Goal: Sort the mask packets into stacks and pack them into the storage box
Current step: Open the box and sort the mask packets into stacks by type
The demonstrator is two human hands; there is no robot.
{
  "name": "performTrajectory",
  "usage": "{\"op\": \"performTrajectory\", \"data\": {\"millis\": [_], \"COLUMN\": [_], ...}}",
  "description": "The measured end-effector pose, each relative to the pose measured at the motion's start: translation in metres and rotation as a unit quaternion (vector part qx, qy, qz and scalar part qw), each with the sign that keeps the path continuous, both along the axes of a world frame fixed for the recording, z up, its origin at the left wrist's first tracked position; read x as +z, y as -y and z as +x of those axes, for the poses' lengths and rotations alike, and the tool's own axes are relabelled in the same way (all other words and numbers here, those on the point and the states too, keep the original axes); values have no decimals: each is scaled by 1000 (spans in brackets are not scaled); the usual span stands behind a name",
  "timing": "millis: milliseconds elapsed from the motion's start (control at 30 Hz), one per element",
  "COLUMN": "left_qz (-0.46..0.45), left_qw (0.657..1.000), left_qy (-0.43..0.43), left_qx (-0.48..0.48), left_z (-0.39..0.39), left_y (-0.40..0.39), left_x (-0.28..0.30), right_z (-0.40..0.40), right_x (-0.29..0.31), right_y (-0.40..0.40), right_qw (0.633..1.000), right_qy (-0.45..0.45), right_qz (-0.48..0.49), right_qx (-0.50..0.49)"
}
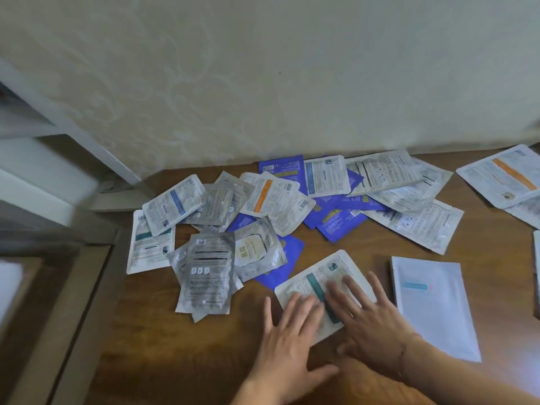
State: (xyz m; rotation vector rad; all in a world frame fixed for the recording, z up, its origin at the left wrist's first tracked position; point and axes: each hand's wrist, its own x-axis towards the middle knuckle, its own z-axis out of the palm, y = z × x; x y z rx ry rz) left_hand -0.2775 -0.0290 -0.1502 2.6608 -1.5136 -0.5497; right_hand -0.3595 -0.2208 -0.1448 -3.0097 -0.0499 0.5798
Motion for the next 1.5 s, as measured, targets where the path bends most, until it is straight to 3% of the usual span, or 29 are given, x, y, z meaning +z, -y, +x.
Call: {"op": "performTrajectory", "data": {"millis": [133,300,533,667,833,933,1033,1100,1133,1167,1267,1333,1400,1500], "left_qz": [1,-17,-5,-17,-68,-81,-216,-338,-362,-365,-286,-230,-195,-126], "left_qw": [1000,999,999,999,996,994,970,911,879,850,800,774,791,892], "left_qy": [0,8,20,5,-62,-62,-115,-169,-208,-257,-441,-513,-473,-285], "left_qx": [19,35,36,30,-2,-33,17,166,231,280,291,291,335,327], "left_z": [4,10,6,7,17,22,19,13,12,11,18,18,12,0], "left_y": [-53,-72,-75,-73,-79,-82,-85,-81,-79,-76,-68,-64,-58,-60], "left_x": [-3,-5,-9,-10,-9,-3,-7,-2,6,15,33,31,28,25], "right_z": [-4,35,69,58,51,44,30,22,18,17,22,27,32,34], "right_x": [-5,12,27,28,32,39,54,72,81,86,89,69,43,16], "right_y": [-35,-42,-47,-67,-70,-59,-60,-60,-57,-52,-40,-34,-30,-25], "right_qw": [992,979,972,960,909,849,687,559,531,551,767,847,881,907], "right_qy": [81,84,-46,-73,-94,-95,-116,-135,-127,-94,86,116,78,21], "right_qz": [32,104,45,22,177,356,558,655,672,658,480,379,316,239], "right_qx": [88,-151,-228,-269,-366,-379,-451,-491,-501,-505,-418,-354,-342,-345]}}
